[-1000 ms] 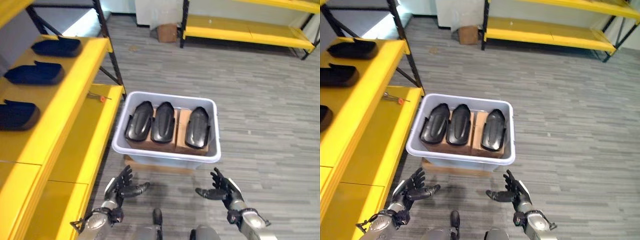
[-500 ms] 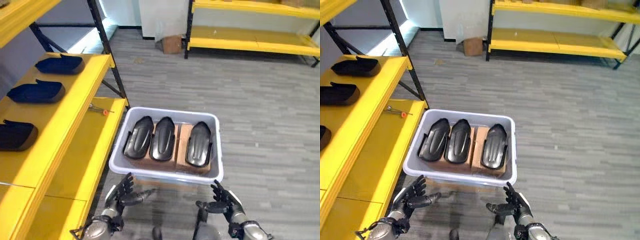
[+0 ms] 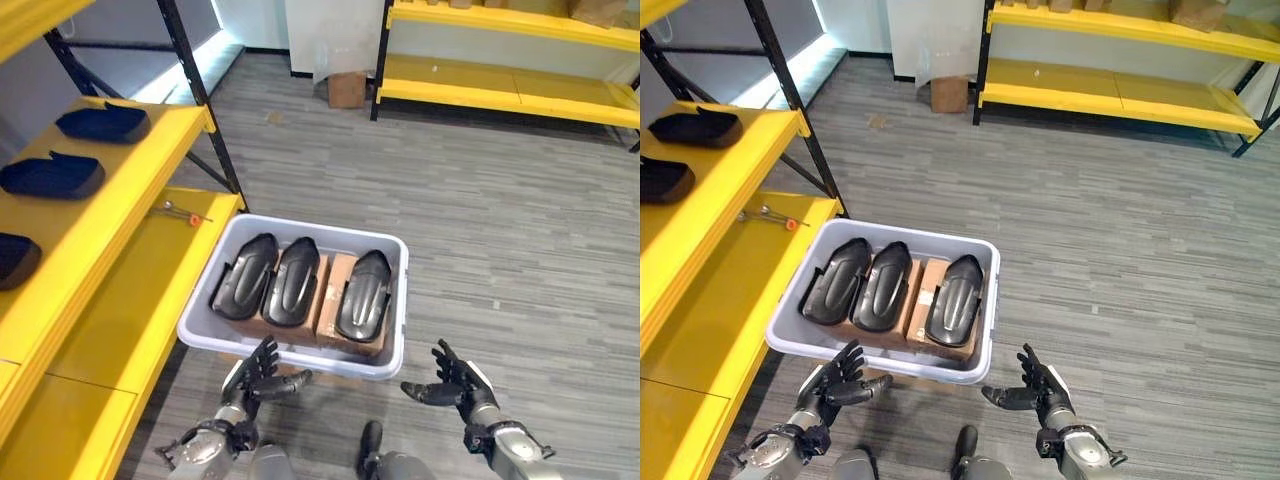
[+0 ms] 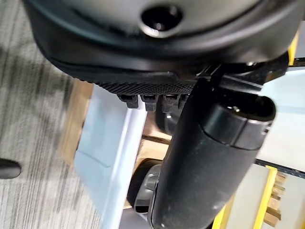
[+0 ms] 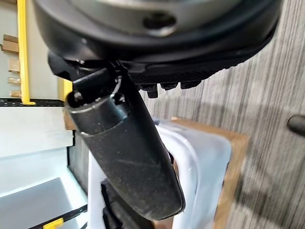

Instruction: Move parts from the plastic box to the shelf.

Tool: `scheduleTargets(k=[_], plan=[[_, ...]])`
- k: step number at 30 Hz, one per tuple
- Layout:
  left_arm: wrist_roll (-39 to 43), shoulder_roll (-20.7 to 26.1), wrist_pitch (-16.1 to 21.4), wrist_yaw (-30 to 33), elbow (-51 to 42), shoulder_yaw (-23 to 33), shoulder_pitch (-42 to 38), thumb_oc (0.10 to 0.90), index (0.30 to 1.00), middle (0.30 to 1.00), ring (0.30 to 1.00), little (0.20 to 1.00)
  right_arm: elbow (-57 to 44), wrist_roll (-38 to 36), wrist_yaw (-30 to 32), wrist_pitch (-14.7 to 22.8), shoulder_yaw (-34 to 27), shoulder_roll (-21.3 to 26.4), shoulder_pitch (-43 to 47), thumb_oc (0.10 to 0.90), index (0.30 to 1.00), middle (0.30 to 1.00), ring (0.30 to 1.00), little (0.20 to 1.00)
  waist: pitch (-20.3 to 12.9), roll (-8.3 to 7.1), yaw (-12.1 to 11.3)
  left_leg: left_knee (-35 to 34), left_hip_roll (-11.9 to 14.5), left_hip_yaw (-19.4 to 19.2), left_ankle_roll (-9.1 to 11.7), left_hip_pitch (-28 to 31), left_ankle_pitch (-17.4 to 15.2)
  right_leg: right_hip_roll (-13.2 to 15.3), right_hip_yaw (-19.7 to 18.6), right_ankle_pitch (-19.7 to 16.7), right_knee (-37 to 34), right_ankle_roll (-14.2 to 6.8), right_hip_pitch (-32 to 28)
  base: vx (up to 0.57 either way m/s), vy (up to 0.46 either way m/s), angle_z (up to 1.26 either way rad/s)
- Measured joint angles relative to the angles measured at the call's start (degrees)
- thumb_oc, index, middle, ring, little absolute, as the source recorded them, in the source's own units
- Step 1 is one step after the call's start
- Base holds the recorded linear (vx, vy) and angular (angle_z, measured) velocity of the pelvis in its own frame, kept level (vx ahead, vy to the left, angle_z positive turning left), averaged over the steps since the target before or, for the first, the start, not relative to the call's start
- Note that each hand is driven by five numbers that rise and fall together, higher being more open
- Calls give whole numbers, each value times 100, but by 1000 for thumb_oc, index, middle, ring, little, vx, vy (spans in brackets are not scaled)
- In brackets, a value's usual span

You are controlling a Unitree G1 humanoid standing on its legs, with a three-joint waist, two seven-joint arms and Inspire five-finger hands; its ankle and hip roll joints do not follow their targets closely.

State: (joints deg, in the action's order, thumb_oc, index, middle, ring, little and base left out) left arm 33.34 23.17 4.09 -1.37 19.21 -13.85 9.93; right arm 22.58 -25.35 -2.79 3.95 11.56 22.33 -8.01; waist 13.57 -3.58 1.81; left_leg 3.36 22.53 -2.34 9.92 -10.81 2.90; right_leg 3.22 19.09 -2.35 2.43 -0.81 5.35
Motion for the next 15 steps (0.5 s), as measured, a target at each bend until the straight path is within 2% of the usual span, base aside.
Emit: scheduleTargets(k=[2,4,5,6,7,8,10,11,15], plan=[[0,-38,-17,4,87,11,104,900,1000,1000,1000,1000,-5,-70,18,5,-29,10,22,900,1000,1000,1000,1000,-3,18,-50,-364,160,-52,58,299,46,-51,-166,57,114,27,44,115,235,-58],[-4,-38,-50,-15,107,-7,165,900,1000,1000,1000,1000,-44,-73,19,6,-122,61,-4,900,1000,1000,1000,1000,-9,92,7,-312,-246,-77,36,576,53,138,-263,27,182,-8,22,95,256,-51],[-4,-52,-47,-24,65,-10,140,900,1000,1000,1000,1000,-199,-73,19,3,-213,136,-141,900,1000,1000,1000,1000,-18,236,119,-140,-430,-250,4,593,45,198,-231,-1,198,-55,12,98,239,-6],[-7,-84,-42,-36,36,-9,92,900,1000,1000,1000,1000,-398,-74,19,3,-318,215,-305,900,1000,1000,1000,1000,-23,386,143,-62,-563,-387,-136,623,-36,237,-216,0,270,-109,49,95,224,-3],[-11,-45,-25,-21,40,58,13,900,1000,1000,1000,1000,-443,-74,19,-4,-342,161,-376,900,1000,1000,1000,1000,-2,307,112,-52,-745,-473,-99,676,47,443,-295,12,387,-213,117,80,179,-13],[-11,62,-24,-12,17,71,-2,900,1000,1000,1000,1000,-570,-73,-19,-8,-328,118,-544,900,1000,1000,1000,1000,-21,162,108,-62,-986,-589,-242,703,13,716,-292,-32,379,-309,123,69,170,-11],[-16,246,-20,-11,-133,140,77,900,1000,1000,1000,1000,-761,-73,-85,-12,-290,-24,-774,900,1000,1000,1000,1000,-114,-13,110,-53,-1333,-703,-443,699,-79,1080,-296,-102,317,-413,100,73,166,2],[-34,344,-15,-12,-177,220,166,900,1000,1000,1000,1000,-868,-73,-101,-16,-266,-152,-857,900,1000,1000,1000,1000,-141,-94,111,46,-1541,-743,-579,693,-182,1302,-300,-296,215,-503,1,62,135,4],[-50,395,-4,-9,-182,304,349,900,1000,1000,1000,1000,-1128,-39,-88,8,-271,-179,-724,900,1000,1000,1000,1000,-149,-118,90,196,-1640,-790,-592,671,-263,1405,-322,-384,178,-646,-21,39,71,-1]])
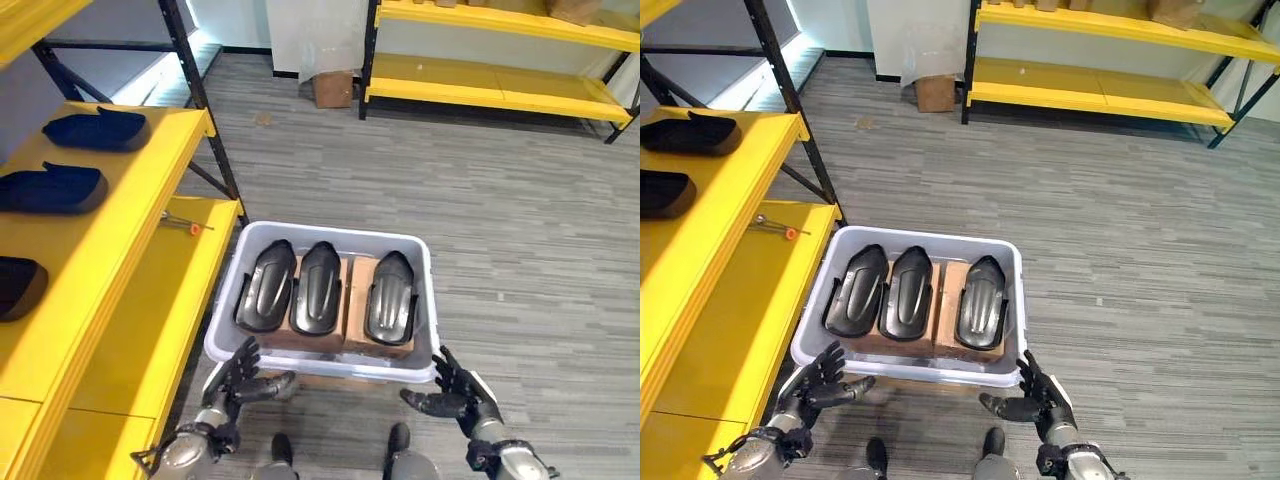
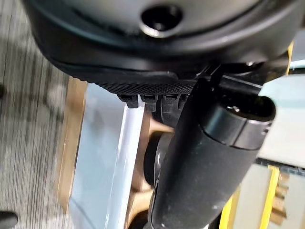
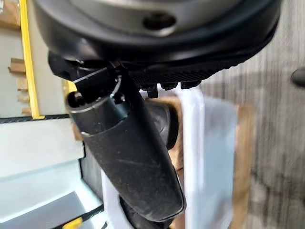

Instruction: Move parts from the plastic box to the shelf.

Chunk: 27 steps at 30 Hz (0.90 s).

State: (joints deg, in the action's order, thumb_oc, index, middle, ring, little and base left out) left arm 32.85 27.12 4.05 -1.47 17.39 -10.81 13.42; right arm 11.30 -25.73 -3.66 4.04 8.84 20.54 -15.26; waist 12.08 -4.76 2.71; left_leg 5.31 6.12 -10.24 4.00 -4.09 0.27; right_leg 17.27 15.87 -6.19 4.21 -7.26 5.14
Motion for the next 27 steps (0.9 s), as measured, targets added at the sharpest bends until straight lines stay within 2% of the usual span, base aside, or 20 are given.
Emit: scheduleTargets(k=[3,10,12,14,16,20,22,27], plan=[[-1,-36,-1,-1,-245,-21,-65,900,1000,1000,1000,1000,-203,558,371,-8,-169,244,662,900,1000,1000,1000,1000,13,-24,6,175,111,-8,32,-119,-118,-90,21,49,-59,-71,-6,42,41,-5],[19,-38,111,11,-1317,22,-145,900,1000,1000,1000,1000,-1342,1671,865,426,-546,602,1060,900,1000,1000,1000,1000,55,-26,-6,291,195,29,42,-387,-122,-164,44,14,-135,-49,181,-15,0,-1],[66,-23,116,88,-1568,40,-183,900,1000,1000,1000,1000,-1373,1908,934,446,-514,632,1334,900,1000,1000,1000,1000,145,-18,-37,311,209,28,65,-468,-109,-179,49,-39,-182,-20,235,-14,-2,-2],[75,-21,171,99,-1933,118,-244,900,1000,1000,1000,1000,-1383,2097,1010,449,-511,697,1611,900,1000,1000,1000,1000,407,7,-154,315,211,42,83,-525,-67,-199,64,-126,-297,-21,232,-17,-2,7],[138,-17,227,126,-2043,213,-306,900,1000,1000,1000,1000,-1373,2295,1049,440,-359,702,1684,900,1000,1000,1000,1000,520,96,-268,286,208,113,95,-586,-31,-215,178,-189,-362,-15,233,-47,-4,11],[290,12,307,245,-2498,406,-502,900,1000,1000,1000,1000,-1303,2583,1062,437,131,740,1970,900,1000,1000,1000,1000,752,129,-337,214,202,159,114,-648,24,-248,220,-245,-468,-22,237,-31,-6,6],[291,14,387,279,-2496,415,-659,900,1000,1000,1000,1000,-1247,2700,1037,436,247,740,2021,900,1000,1000,1000,1000,772,155,-447,208,200,170,114,-682,25,-245,243,-238,-489,-29,242,-70,-10,8],[287,33,531,369,-2497,363,-1289,900,1000,1000,1000,1000,-605,3023,1072,389,487,814,2703,900,1000,1000,1000,1000,1125,238,-469,317,196,292,121,-882,30,-233,354,-236,-435,-26,336,-58,7,10]])
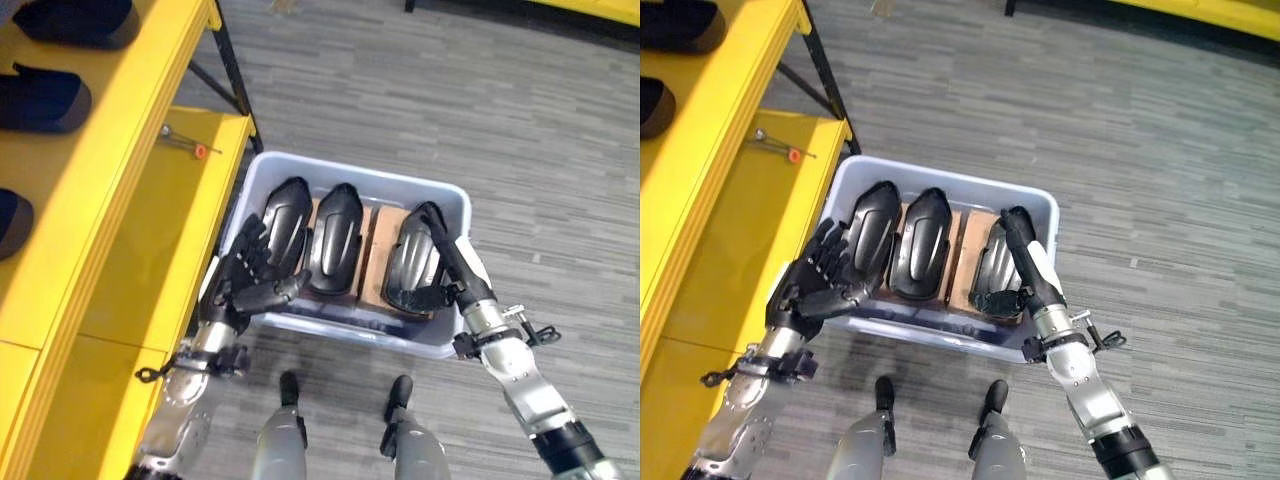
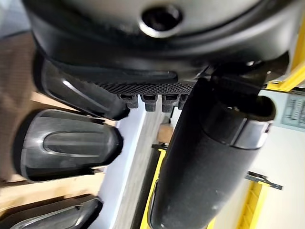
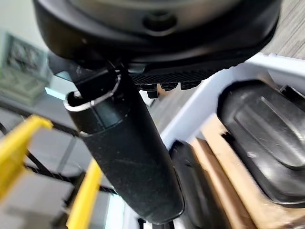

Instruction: Move parts from the plastic box to the shelf.

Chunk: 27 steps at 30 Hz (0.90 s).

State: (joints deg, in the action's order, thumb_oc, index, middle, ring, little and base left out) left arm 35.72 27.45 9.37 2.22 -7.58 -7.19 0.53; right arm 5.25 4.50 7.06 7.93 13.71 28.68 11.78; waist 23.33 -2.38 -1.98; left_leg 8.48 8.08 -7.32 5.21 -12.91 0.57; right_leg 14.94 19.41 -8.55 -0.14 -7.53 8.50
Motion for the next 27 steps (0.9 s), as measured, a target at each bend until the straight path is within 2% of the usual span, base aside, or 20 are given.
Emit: scheduleTargets(k=[4,8,12,15,27], plan=[[0,45,30,159,10,-169,-349,900,1000,1000,1000,1000,105,120,122,-95,18,2,364,900,1000,1000,1000,1000,398,166,15,127,-18,45,-5,-180,2,42,19,-1,101,2,135,-51,9,5],[0,46,44,256,13,-350,-666,900,1000,1000,1000,1000,471,451,373,-236,121,16,836,900,1000,1000,1000,1000,656,235,12,222,-15,38,-6,-338,3,72,-16,19,256,24,331,-43,12,-2],[-4,32,73,382,16,-417,-773,900,1000,1000,1000,1000,475,1012,583,-351,120,122,906,900,1000,1000,1000,1000,718,268,4,291,-12,40,-21,-541,14,109,-53,93,482,66,618,-31,-9,-1],[-4,33,73,474,48,-417,-772,900,1000,1000,1000,1000,475,1016,644,-459,113,104,861,900,1000,1000,1000,1000,728,270,8,323,-10,42,-24,-610,15,119,-72,107,552,68,704,0,0,0],[-13,34,78,626,81,-420,-743,900,1000,1000,1000,1000,629,1127,798,-480,141,-19,623,900,1000,1000,1000,1000,730,273,22,348,-21,-2,-56,-643,37,178,-164,211,832,81,893,-3,3,-1]])
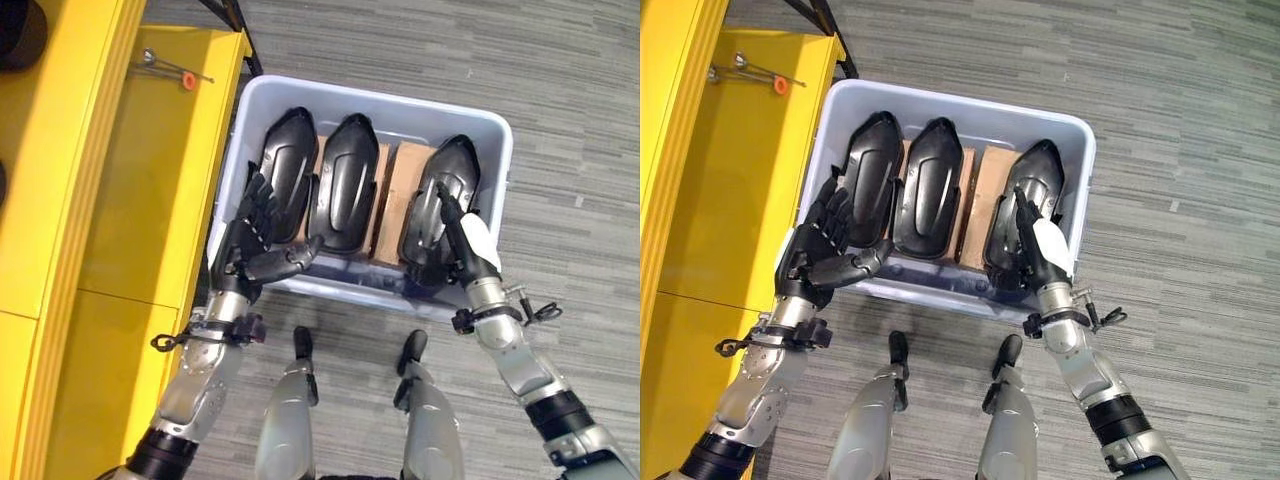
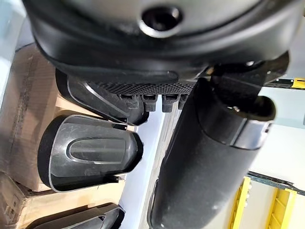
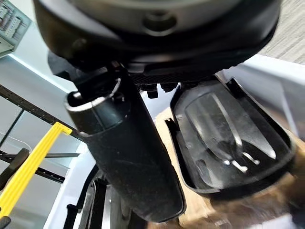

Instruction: Move parts from the plastic box to the shelf.

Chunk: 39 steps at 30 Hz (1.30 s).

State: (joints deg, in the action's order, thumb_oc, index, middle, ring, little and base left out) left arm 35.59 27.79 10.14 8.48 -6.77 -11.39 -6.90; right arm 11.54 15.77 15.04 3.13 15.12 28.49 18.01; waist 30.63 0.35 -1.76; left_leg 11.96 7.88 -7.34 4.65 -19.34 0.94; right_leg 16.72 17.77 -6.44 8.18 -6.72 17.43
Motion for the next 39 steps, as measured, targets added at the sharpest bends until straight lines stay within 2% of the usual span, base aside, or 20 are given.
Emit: scheduleTargets(k=[6,12,17,20,23,33,36,37,38,39], plan=[[-1,0,2,-2,3,-48,38,900,1000,1000,1000,1000,90,244,-22,-107,141,8,-278,900,1000,1000,1000,1000,12,18,15,34,-2,-9,-4,-110,3,31,-31,58,155,12,175,-20,1,0],[0,4,21,1,4,-45,91,900,1000,1000,1000,1000,644,729,-4,-131,245,119,147,900,1000,1000,1000,1000,23,35,1,69,-43,27,-30,-219,41,113,-44,169,407,12,361,-23,-3,4],[0,3,25,0,4,-53,106,900,1000,1000,1000,1000,739,940,29,-171,255,182,352,900,1000,1000,1000,1000,48,103,2,74,-103,21,-56,-400,77,190,-80,187,545,3,609,-9,1,2],[2,6,34,-1,2,-55,30,900,1000,1000,1000,1000,1094,1259,106,-248,468,314,685,900,1000,1000,1000,1000,50,123,-8,102,-111,13,-64,-531,83,208,-107,198,612,5,766,0,0,0],[2,5,74,7,6,-62,3,900,1000,1000,1000,1000,1172,1509,128,-375,497,389,847,900,1000,1000,1000,1000,74,243,-15,134,-111,-8,-68,-680,86,219,-150,211,694,19,961,-12,0,-3],[6,-5,98,86,114,-249,-103,900,1000,1000,1000,1000,2366,1591,675,-459,1007,44,1581,900,1000,1000,1000,1000,68,313,17,349,-107,-52,-75,-1005,84,302,-331,423,1275,95,1533,-2,0,-2],[11,1,118,92,102,-245,-106,900,1000,1000,1000,1000,2759,1802,903,-484,1155,-116,1955,900,1000,1000,1000,1000,64,323,63,601,-102,-21,-86,-1334,58,367,-425,602,1680,185,1950,-14,-3,3],[15,1,117,109,107,-241,-92,900,1000,1000,1000,1000,2759,1814,914,-487,1154,-124,2021,604,585,585,585,585,66,328,94,646,-97,-4,-91,-1410,55,371,-427,618,1742,201,2028,-29,-4,4],[14,-14,117,119,128,-260,-67,900,1000,1000,1000,1000,2811,1802,923,-479,1143,-211,2066,453,374,374,374,374,59,334,108,689,-82,6,-88,-1488,51,370,-449,652,1814,187,2118,0,0,0],[15,-48,117,126,154,-284,-52,900,1000,1000,1000,1000,2996,1795,998,-425,1137,-282,2170,400,300,300,300,300,58,339,123,725,-70,3,-82,-1547,47,367,-475,665,1877,197,2200,-15,-7,-5]])
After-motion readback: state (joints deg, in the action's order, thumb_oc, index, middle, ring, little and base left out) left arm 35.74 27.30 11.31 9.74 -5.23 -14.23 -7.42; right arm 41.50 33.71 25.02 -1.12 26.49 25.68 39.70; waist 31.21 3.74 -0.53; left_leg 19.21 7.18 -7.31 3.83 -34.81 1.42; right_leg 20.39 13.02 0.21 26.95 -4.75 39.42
